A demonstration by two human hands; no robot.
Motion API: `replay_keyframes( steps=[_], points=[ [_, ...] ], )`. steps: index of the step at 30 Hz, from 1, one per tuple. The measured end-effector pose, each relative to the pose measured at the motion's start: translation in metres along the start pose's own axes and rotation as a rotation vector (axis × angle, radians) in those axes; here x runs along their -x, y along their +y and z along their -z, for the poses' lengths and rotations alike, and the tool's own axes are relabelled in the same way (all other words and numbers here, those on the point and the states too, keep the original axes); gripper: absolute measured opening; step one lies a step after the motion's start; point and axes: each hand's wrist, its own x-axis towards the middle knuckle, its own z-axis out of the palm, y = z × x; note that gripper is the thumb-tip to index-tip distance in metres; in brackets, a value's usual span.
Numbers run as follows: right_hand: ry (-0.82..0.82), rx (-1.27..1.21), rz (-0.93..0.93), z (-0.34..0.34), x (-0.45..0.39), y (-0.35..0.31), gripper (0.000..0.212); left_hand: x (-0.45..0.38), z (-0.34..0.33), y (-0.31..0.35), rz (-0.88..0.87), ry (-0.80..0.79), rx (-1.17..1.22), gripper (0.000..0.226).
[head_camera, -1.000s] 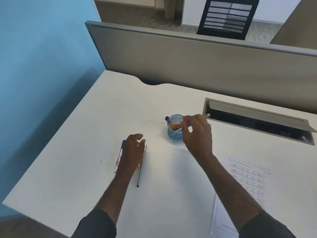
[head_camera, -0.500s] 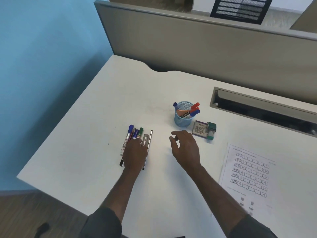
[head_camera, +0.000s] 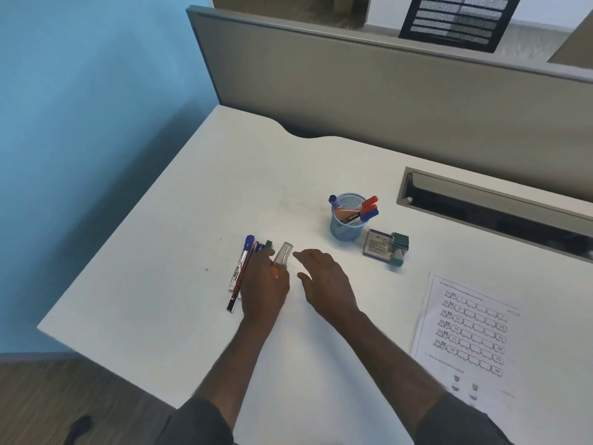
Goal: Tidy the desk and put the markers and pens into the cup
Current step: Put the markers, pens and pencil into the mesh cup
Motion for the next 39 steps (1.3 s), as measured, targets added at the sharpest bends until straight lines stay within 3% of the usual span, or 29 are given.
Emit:
replay_keyframes(
  steps=[6,11,17,22,25,32,39],
  points=[
    [0.069,0.103,0.164,0.001,-0.004,0.0,0.064,0.004,0.002,0.023,-0.077,0.006,0.146,0.041],
    [0.178,0.065,0.137,0.004,-0.006,0.007,0.049,0.006,-0.002,0.032,-0.12,-0.007,0.246,0.046],
    [0.177,0.041,0.166,0.013,-0.006,0.009,0.041,0.006,-0.007,0.032,-0.176,-0.028,0.319,0.046],
    [0.228,-0.074,-0.023,0.024,-0.009,0.02,0.034,0.012,-0.018,0.023,-0.182,-0.047,0.415,0.034],
    [0.32,-0.147,-0.087,0.038,-0.019,0.031,0.033,0.021,-0.035,0.009,-0.171,-0.061,0.353,0.033],
    [0.514,-0.247,-0.125,0.085,-0.059,0.062,0.025,0.04,-0.07,-0.026,-0.35,-0.119,0.131,0.036],
    [0.385,-0.125,-0.226,0.102,-0.099,0.085,0.025,0.048,-0.079,-0.04,-0.423,-0.119,0.065,0.034]
  ],
)
